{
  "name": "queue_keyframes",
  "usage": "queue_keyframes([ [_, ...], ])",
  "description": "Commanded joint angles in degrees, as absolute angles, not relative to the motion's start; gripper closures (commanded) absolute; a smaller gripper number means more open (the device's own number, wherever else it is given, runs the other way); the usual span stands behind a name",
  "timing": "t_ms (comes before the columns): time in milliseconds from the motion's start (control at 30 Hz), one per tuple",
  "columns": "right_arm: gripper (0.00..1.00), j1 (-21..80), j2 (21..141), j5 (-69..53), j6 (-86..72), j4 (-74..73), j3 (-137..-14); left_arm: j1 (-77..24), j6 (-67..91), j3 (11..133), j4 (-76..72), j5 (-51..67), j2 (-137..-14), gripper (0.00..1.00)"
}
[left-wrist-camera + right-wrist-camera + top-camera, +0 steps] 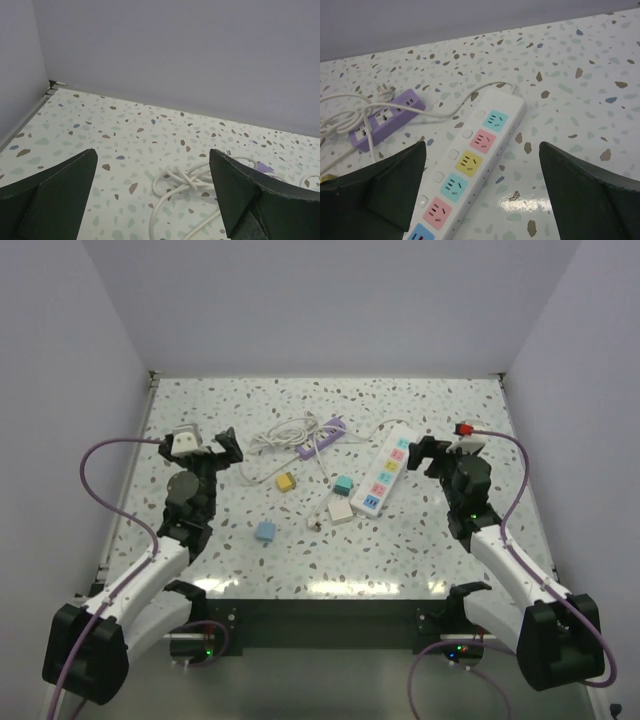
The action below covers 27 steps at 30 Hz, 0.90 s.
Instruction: Insert the plug
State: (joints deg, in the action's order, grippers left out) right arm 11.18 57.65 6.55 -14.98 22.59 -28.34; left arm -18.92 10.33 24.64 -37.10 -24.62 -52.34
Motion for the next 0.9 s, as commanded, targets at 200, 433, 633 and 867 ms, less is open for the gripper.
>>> queue_keyframes([
  [200,0.01,11.07,57.13,3.96,-13.89,21.97,-30.76,-19.16,13.71,29.09,-33.93,-32.52,-55.81,0.0],
  [433,0.01,11.6,57.3,0.62,-12.4,22.94,-30.49,-19.16,11.87,27.6,-34.8,-32.25,-55.55,0.0],
  [633,0.02,18.27,60.55,0.53,-11.07,20.13,-33.3,-19.16,11.25,26.89,-35.86,-30.76,-55.63,0.0],
  [867,0.05,35.03,66.79,5.53,-13.18,14.15,-36.03,-19.16,10.9,27.33,-34.8,-29.97,-56.51,0.0],
])
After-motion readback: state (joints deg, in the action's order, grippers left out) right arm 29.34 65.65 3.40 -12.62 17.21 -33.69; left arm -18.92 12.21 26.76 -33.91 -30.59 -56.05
